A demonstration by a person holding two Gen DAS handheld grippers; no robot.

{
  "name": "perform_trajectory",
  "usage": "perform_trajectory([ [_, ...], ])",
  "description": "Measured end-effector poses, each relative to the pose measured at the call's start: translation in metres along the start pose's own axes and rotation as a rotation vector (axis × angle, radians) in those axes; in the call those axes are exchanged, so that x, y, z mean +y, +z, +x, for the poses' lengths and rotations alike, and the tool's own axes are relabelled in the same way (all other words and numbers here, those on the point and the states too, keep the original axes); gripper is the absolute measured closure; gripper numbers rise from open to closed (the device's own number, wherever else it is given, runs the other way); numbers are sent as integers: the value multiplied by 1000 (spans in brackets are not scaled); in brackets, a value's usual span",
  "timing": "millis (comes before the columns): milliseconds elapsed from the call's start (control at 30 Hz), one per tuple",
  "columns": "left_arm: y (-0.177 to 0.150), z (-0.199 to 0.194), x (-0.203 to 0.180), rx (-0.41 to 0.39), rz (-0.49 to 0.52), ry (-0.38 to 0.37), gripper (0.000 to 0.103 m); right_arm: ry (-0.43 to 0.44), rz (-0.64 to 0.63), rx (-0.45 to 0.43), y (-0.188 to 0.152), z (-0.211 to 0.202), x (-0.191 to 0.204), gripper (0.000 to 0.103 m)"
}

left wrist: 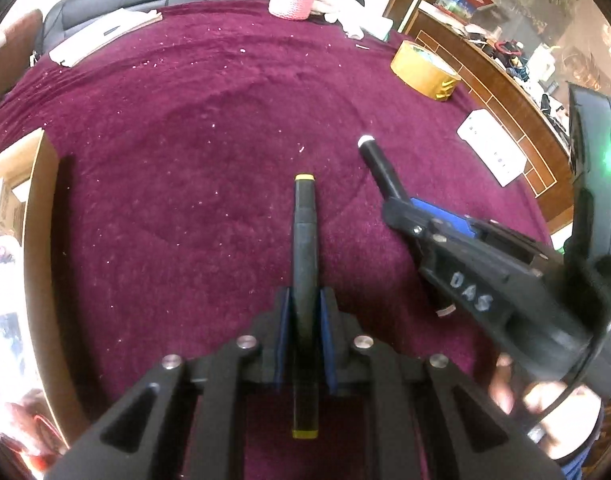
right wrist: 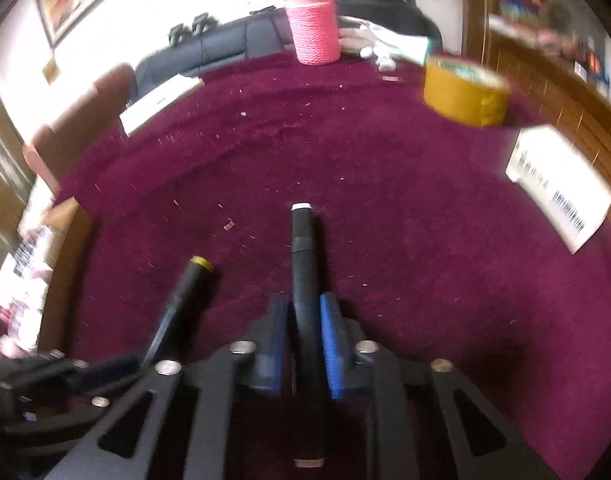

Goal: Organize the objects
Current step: 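Grasp a yellow-capped marker with the left tool while the right tool grasps another black marker, then carry both markers over the tray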

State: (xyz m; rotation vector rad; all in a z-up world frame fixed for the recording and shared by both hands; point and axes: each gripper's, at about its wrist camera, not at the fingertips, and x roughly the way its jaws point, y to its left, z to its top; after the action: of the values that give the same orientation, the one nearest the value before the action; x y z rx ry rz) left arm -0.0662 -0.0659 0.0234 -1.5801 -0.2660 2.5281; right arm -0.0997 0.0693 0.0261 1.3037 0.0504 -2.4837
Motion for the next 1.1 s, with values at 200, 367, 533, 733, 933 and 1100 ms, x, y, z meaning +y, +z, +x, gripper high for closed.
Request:
perform_trajectory([
  [200, -5, -1, -1, -46, -8, 15, 89, 46, 25, -39, 0, -7, -6, 88],
  [367, -8, -8, 14, -51, -93, -86, 89, 129, 61, -55, 3, -12, -6, 88],
  [533, -14, -18, 27, -65, -141, -122, 89, 160, 58, -69, 4, -14, 0, 88],
  [733, -26, -39, 35, -105, -160, -158, 89, 225, 64, -109, 1, -24, 5, 87],
  [933, -43, -79, 44, -181, -160, -202, 89, 359, 96, -126, -10, -40, 19, 87],
  [1100, -59, -109, 59, -233, -160, -211, 89, 410, 48, -132, -23, -57, 48, 87],
])
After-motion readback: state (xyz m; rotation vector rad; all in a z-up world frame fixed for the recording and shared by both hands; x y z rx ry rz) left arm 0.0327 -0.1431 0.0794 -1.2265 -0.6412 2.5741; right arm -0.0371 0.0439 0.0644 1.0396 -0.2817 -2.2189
